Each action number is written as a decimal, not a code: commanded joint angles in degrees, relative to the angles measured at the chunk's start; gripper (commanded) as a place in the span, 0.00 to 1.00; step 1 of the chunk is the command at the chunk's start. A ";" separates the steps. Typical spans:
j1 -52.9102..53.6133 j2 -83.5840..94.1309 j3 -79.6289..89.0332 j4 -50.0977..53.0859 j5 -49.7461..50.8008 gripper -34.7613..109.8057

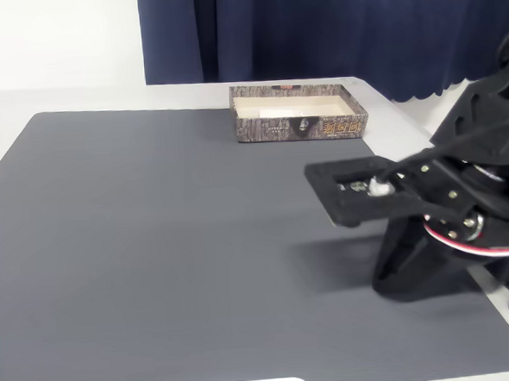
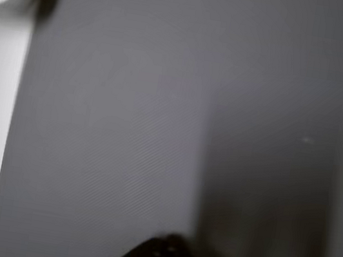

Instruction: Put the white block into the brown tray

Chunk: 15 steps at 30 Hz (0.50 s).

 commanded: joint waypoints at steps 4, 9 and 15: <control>0.00 -0.53 -0.26 0.62 1.23 0.24; 0.00 -0.53 -0.26 0.62 -3.34 0.24; -0.09 -0.53 -0.26 0.62 -6.33 0.24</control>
